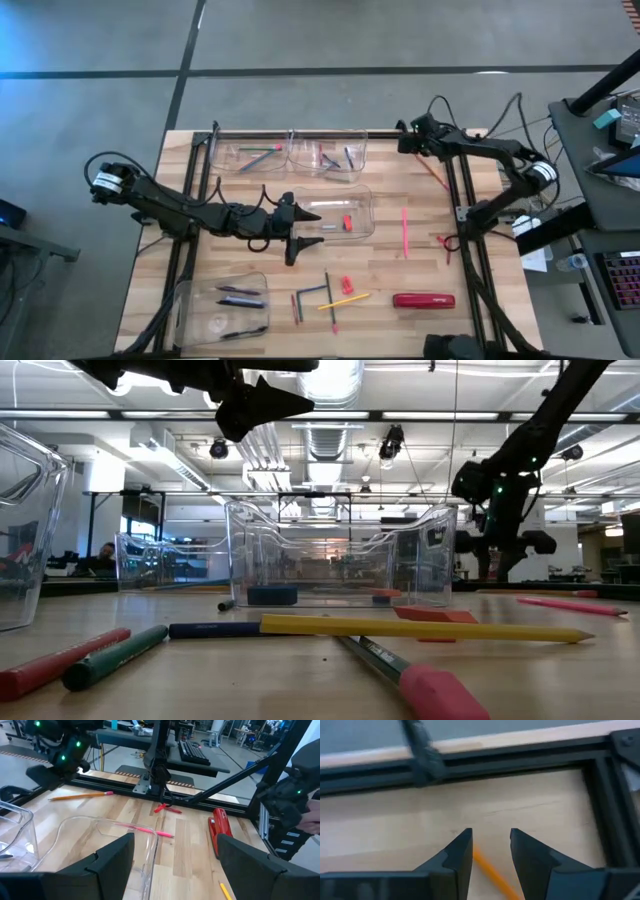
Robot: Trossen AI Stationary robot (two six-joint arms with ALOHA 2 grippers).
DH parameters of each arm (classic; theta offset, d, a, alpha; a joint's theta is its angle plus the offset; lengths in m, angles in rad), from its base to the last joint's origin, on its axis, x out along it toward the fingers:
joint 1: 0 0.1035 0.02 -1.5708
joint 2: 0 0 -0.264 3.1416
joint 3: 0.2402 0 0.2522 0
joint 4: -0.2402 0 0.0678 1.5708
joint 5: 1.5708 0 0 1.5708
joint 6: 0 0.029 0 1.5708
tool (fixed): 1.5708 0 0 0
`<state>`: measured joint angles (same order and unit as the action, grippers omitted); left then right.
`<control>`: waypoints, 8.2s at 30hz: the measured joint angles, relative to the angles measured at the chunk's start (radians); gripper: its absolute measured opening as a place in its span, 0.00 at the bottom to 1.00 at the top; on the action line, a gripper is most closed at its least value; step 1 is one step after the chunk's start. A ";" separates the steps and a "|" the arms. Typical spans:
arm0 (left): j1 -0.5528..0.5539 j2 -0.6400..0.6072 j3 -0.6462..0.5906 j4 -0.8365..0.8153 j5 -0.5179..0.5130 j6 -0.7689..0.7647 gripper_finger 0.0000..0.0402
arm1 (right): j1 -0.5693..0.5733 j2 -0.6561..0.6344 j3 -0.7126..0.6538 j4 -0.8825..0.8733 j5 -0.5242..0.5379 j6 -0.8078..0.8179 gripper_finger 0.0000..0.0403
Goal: Sort crayons/erasers/pens/pencils in bins
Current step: Put the orange pencil into the top left transparent bin, then put the pink pencil into the top left transparent bin
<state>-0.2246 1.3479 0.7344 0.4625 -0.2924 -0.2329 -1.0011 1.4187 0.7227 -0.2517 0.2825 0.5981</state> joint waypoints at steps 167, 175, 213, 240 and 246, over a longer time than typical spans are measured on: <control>0.152 0.281 0.373 -0.052 -0.084 0.161 0.03 | 0.800 -0.522 -0.073 0.633 -0.604 -0.276 0.76; 0.205 0.027 0.370 -0.866 -0.530 0.241 0.02 | 0.801 -0.602 -0.076 0.352 -0.558 -0.330 0.88; 0.485 -0.233 0.065 -0.397 -0.191 0.292 0.60 | 0.803 -0.600 -0.096 -0.010 -0.078 -0.460 0.82; 0.346 -0.185 -0.274 0.525 0.053 0.209 0.60 | 0.868 -0.598 -0.261 -0.228 0.057 0.062 0.82; 0.280 -0.184 -0.247 0.524 0.053 0.211 0.60 | 0.975 -0.598 -0.299 -0.237 0.107 0.213 0.82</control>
<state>0.0552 1.1638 0.4873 0.9869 -0.2390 -0.0222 -0.0265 0.8207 0.4233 -0.4889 0.3897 0.8108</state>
